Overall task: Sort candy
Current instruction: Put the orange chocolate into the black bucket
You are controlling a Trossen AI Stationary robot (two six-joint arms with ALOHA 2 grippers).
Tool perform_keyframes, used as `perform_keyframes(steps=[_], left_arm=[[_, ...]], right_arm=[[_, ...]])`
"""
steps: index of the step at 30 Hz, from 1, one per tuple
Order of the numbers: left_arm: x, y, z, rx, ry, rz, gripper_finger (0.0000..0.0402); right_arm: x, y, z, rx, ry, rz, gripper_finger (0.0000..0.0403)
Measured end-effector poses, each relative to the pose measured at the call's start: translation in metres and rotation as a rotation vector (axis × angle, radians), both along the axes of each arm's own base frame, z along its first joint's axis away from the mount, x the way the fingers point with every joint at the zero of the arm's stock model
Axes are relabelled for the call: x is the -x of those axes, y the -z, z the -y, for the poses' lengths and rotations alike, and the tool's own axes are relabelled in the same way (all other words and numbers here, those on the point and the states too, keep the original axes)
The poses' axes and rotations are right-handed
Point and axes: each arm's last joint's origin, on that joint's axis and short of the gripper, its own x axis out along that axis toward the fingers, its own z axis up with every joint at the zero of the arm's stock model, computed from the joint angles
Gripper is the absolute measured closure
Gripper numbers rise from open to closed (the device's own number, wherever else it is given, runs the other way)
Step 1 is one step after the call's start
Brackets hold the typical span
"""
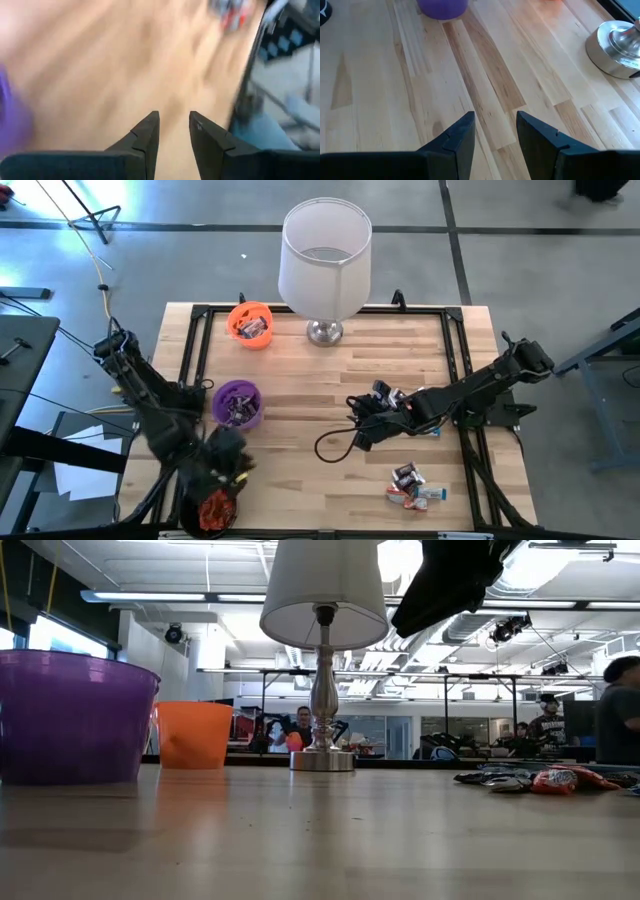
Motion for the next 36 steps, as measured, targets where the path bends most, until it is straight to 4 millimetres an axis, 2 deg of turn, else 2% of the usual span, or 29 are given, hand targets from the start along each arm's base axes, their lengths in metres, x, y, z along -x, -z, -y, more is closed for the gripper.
perform_keyframes(steps=[4, 9, 12, 17, 21, 25, 29, 36], left_arm=[[-0.017, -0.008, -0.011, -0.277, -0.002, 0.17, 0.0307], [-0.036, -0.01, -0.028, -0.568, -0.147, 0.316, 0.0307], [-0.049, -0.012, -0.038, -0.598, -0.19, 0.332, 0.0307], [-0.06, -0.006, -0.045, -0.708, -0.136, 0.261, 0.0307], [-0.066, 0.001, -0.041, -0.717, -0.142, 0.26, 0.0307], [-0.073, 0.008, -0.035, -0.652, -0.081, 0.25, 0.0307], [-0.075, 0.011, -0.031, -0.732, -0.031, 0.23, 0.0307], [-0.097, 0.022, -0.036, -0.825, -0.056, 0.218, 0.0307]], right_arm=[[0.0, 0.0, 0.0, 0.0, 0.0, 0.0, 0.0261], [0.0, 0.0, 0.0, 0.0, 0.0, 0.0, 0.0261], [0.0, 0.0, 0.0, 0.0, 0.0, 0.0, 0.0261], [0.0, 0.0, 0.0, 0.0, 0.0, 0.0, 0.0261], [0.0, 0.0, 0.0, 0.0, 0.0, 0.0, 0.0261], [0.0, 0.0, 0.0, 0.0, 0.0, 0.0, 0.0261], [0.0, 0.0, 0.0, 0.0, 0.0, 0.0, 0.0261], [0.0, 0.0, 0.0, 0.0, 0.0, 0.001, 0.0261]])
